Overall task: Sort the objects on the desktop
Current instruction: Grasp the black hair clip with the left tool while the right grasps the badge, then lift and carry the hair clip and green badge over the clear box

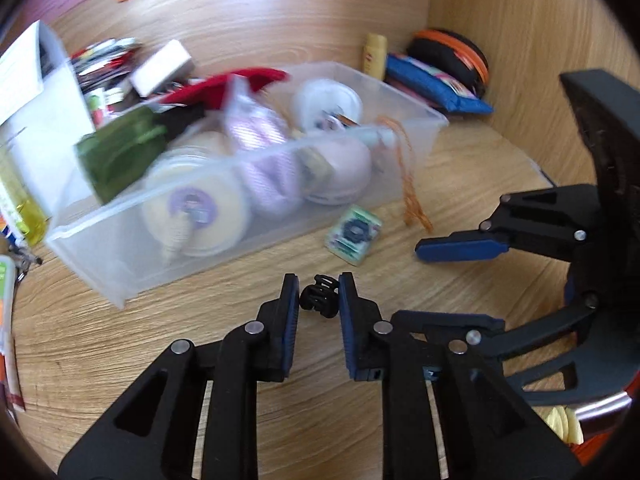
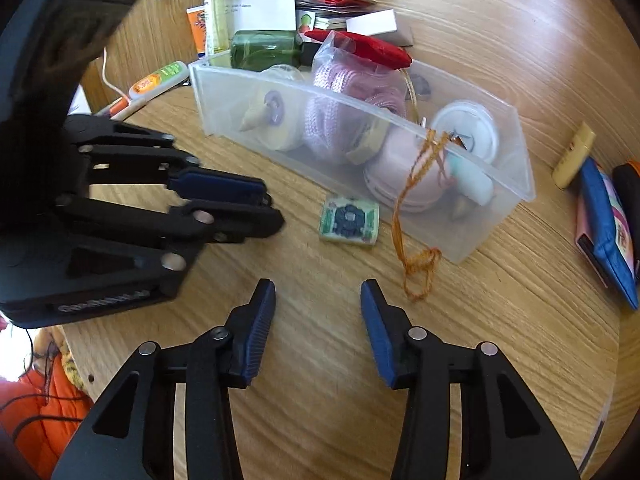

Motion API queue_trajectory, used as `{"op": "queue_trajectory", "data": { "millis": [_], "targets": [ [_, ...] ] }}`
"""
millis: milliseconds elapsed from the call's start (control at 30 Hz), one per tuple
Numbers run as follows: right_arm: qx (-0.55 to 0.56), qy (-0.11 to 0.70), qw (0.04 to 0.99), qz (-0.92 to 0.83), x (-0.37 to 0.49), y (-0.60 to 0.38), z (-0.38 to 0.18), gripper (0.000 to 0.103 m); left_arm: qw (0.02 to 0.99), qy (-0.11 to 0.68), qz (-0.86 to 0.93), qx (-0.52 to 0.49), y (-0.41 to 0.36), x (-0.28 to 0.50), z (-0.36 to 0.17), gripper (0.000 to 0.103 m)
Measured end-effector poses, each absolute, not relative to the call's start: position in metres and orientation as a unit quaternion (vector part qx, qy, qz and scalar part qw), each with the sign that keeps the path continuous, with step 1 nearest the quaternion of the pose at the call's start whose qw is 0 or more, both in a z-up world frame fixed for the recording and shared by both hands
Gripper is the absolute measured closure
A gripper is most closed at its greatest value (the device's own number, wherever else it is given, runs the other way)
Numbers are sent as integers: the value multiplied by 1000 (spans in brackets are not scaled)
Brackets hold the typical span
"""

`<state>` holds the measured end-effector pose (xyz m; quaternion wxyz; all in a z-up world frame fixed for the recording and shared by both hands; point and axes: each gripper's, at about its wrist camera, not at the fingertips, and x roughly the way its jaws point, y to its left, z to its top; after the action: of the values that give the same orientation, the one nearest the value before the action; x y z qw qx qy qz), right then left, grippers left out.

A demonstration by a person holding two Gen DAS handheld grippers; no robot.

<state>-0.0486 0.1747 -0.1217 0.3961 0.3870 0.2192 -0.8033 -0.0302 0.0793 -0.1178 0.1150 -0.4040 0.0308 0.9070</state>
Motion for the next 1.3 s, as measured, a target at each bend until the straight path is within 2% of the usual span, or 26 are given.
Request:
{"op": "queue_trajectory", "data": {
  "millis": [233,567,633,767,1300],
  "targets": [
    [409,198,383,-804,-72,160,-122,63,102,-12,920,-378,51,-25,-111,84],
    [414,185,357,-817,-93,146,-123,63,114,-30,929,-350,47,-20,-103,84],
    [410,184,359,-818,-95,144,-122,72,114,-34,931,-346,45,-19,-101,84],
    [405,181,370,-816,-92,143,-120,72,108,-35,934,-339,44,-16,-99,84],
    [334,125,386,-850,-73,176,-56,72,78,-44,947,-309,21,-10,-75,84]
  ]
}}
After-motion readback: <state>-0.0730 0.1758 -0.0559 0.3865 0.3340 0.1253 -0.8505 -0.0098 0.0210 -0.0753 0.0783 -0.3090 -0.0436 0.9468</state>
